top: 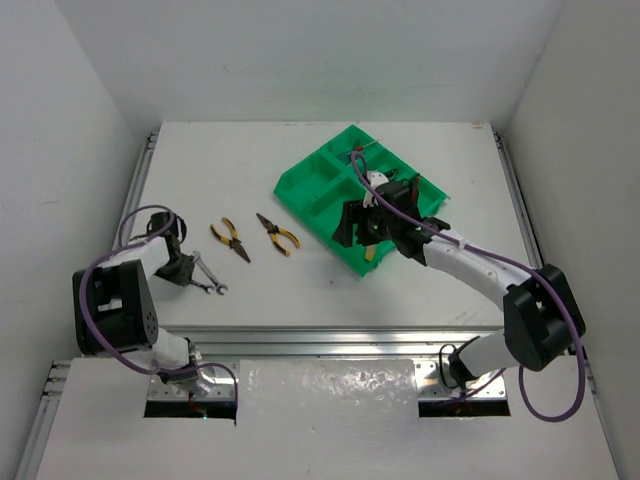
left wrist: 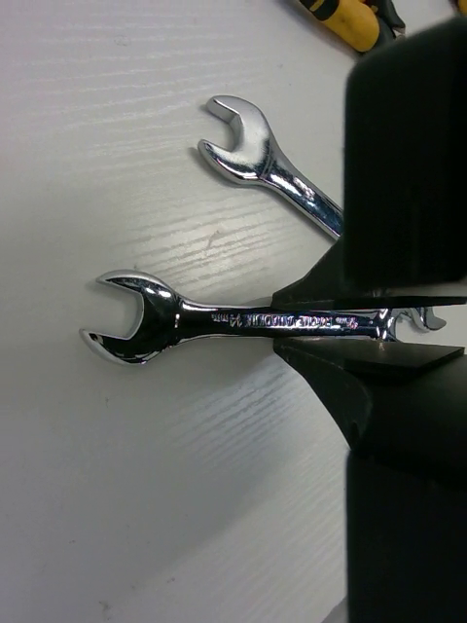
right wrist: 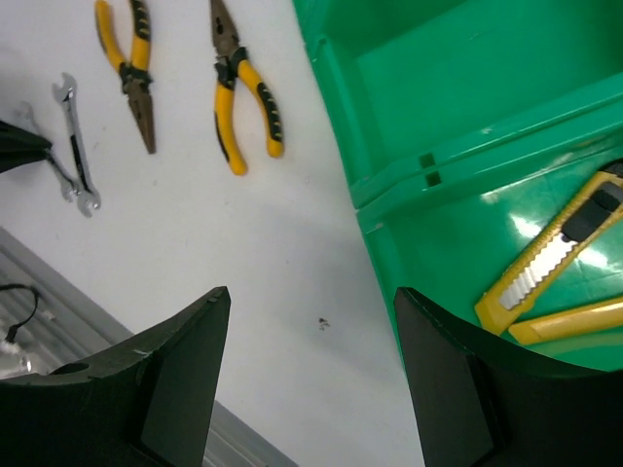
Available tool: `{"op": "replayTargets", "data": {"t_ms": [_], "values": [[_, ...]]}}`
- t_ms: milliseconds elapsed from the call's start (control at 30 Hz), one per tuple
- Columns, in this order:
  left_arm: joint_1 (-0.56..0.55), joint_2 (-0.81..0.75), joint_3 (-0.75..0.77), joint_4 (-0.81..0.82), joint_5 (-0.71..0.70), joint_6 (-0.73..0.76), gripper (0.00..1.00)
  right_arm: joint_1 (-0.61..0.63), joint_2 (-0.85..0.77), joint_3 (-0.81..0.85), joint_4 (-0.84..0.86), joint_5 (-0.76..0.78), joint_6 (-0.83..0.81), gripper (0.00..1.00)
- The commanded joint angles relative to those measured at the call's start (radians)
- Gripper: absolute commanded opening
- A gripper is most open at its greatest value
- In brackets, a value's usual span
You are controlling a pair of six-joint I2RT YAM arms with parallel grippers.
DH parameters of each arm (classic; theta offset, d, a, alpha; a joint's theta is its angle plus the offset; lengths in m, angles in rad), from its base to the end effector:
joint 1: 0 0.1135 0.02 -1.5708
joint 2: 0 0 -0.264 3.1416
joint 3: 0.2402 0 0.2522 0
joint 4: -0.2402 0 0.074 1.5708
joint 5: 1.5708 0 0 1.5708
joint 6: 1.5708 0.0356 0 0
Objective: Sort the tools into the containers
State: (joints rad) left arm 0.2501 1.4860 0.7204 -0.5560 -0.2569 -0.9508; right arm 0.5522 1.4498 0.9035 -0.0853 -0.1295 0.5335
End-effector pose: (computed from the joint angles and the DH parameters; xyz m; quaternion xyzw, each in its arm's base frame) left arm 0.2328 0.0688 0.1450 -0.5691 0.8030 0.0771 0.1594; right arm 0.2673 0.1701 0.2350 -0.0376 0.8896 0.2827 0.3569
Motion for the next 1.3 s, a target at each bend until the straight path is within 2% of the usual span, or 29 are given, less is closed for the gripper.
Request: {"op": "replayTargets", "data": {"t_ms": [0,133,367,500,533,600,700,833,900,1133,1267], "values": [[0.011,-0.051,-0.067,-0.005,0.022,0.004,0.0,-0.001,-0.023,-0.014,0.081,-0.106,-0.013,0.69],[0.009,-0.199,-0.108,-0.007,0.033,0.015,0.0,0.0,0.017,-0.003,0.136,-0.281,-0.021,0.69],[0.005,-0.45,-0.213,0.054,0.143,0.079,0.0,0.066,0.127,0.075,0.193,-0.398,0.002,0.7],[-0.006,-0.562,-0.266,0.119,0.295,0.11,0.0,0.136,0.231,0.15,0.272,-0.499,0.058,0.7],[-0.018,-0.582,-0.274,0.169,0.335,0.115,0.0,0.147,0.256,0.162,0.353,-0.531,0.121,0.69],[-0.04,-0.639,-0.289,0.221,0.435,0.11,0.0,0.175,0.339,0.215,0.409,-0.588,0.211,0.67],[-0.104,-0.682,-0.273,0.307,0.501,0.089,0.0,0.212,0.426,0.302,0.411,-0.558,0.246,0.64],[-0.239,-0.693,-0.217,0.327,0.496,0.067,0.0,0.245,0.48,0.356,0.384,-0.464,0.289,0.63],[-0.274,-0.696,-0.205,0.338,0.505,0.055,0.0,0.249,0.507,0.37,0.395,-0.466,0.321,0.63],[-0.288,-0.711,-0.205,0.401,0.574,0.023,0.0,0.273,0.54,0.411,0.366,-0.435,0.31,0.6],[-0.291,-0.714,-0.226,0.442,0.611,-0.002,0.0,0.29,0.572,0.451,0.374,-0.443,0.316,0.43]]}}
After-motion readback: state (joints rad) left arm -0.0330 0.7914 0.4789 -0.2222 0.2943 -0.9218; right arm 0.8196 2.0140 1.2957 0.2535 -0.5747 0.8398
